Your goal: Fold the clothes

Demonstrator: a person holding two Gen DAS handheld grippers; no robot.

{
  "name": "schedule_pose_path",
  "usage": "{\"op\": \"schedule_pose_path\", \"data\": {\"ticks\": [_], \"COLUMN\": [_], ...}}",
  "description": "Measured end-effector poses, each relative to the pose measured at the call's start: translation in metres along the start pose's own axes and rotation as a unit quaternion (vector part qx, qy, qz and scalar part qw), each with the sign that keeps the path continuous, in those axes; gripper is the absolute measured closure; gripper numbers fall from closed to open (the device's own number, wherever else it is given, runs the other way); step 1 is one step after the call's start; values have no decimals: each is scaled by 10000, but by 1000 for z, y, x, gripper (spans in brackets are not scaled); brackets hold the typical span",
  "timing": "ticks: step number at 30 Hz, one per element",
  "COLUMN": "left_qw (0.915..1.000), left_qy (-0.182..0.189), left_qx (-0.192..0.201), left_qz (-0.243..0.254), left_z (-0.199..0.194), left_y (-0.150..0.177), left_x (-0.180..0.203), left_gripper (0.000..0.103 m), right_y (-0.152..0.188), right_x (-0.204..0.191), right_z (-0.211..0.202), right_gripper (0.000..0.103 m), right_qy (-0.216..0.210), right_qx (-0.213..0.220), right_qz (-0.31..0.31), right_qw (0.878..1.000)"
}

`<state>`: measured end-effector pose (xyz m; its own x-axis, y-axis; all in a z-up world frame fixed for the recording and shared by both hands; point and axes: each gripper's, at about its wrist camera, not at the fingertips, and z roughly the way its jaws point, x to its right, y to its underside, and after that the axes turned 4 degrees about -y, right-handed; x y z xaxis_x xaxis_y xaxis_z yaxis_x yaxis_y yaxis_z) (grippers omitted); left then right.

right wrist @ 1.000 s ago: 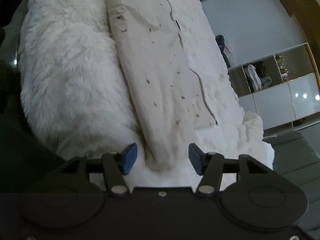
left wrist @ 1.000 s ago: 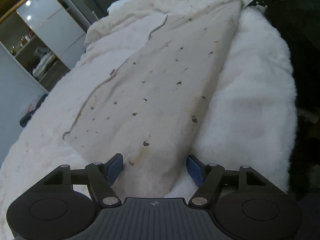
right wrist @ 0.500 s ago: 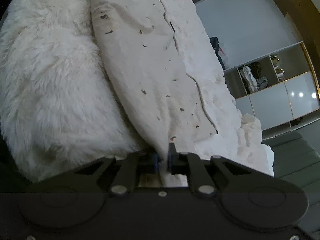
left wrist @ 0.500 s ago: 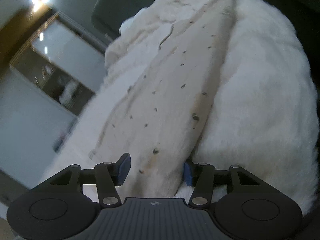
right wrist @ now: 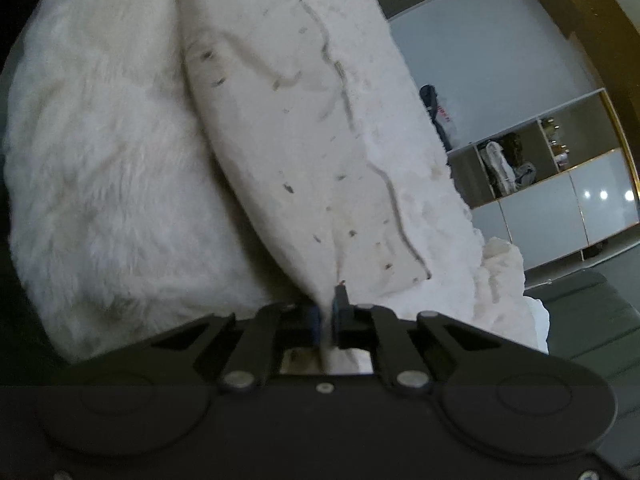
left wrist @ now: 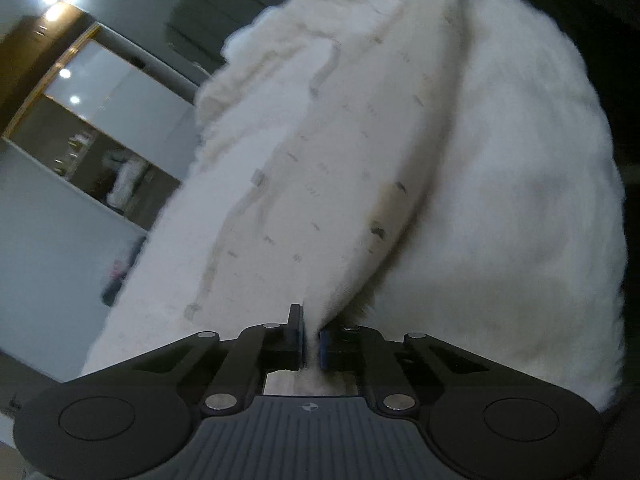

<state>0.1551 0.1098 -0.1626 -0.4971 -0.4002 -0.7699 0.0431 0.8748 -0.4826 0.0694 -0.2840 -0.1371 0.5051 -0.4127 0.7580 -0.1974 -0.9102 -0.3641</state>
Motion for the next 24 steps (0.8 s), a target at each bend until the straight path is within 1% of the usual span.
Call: {"op": "schedule_pose_path", "data": {"ticks": [2,4,5,7,8,10,11,13,16,18,20,22,23,24], "left_qw": [9994,9967,9954,9924,9908,9870,9853,9819,9757,9757,9771,9804,9824,9854], "left_qy": [-288,-658,-780,-1014,-1125,-1357,-1425,-1555,-1790,-1787,-1707,-1529,-1414,-1224], "left_qx": [113,226,260,336,383,492,545,655,814,778,701,553,461,309], "left_qz": [-183,-426,-498,-618,-652,-706,-768,-856,-966,-1004,-1056,-1117,-1132,-1140], "left_z": [-13,-28,-34,-48,-56,-74,-82,-98,-121,-123,-116,-100,-88,-67], "left_y": [-10,-22,-26,-37,-43,-59,-65,-76,-98,-107,-111,-112,-111,-108], "left_x": [-17,-41,-52,-76,-89,-119,-130,-149,-186,-202,-212,-221,-223,-225], "left_gripper": [97,97,97,97,97,97,97,97,97,97,97,97,97,97], "right_y": [-10,-27,-30,-43,-46,-56,-57,-66,-74,-83,-87,-89,-90,-90], "right_x": [13,36,41,70,77,110,117,148,184,215,231,251,255,266], "right_z": [-15,-39,-44,-69,-76,-105,-113,-141,-157,-161,-158,-142,-136,-112], "right_gripper": [99,99,99,99,99,99,99,99,99,99,99,99,99,99], "right_qy": [55,182,198,219,217,127,97,-88,-420,-776,-1005,-1465,-1561,-1867], "right_qx": [129,303,331,465,497,673,716,886,1018,1099,1133,1143,1138,1075], "right_qz": [33,-34,-51,-94,-75,58,88,143,265,371,426,581,606,716], "right_qw": [9999,9994,9992,9986,9985,9976,9974,9959,9936,9902,9875,9809,9793,9739]}}
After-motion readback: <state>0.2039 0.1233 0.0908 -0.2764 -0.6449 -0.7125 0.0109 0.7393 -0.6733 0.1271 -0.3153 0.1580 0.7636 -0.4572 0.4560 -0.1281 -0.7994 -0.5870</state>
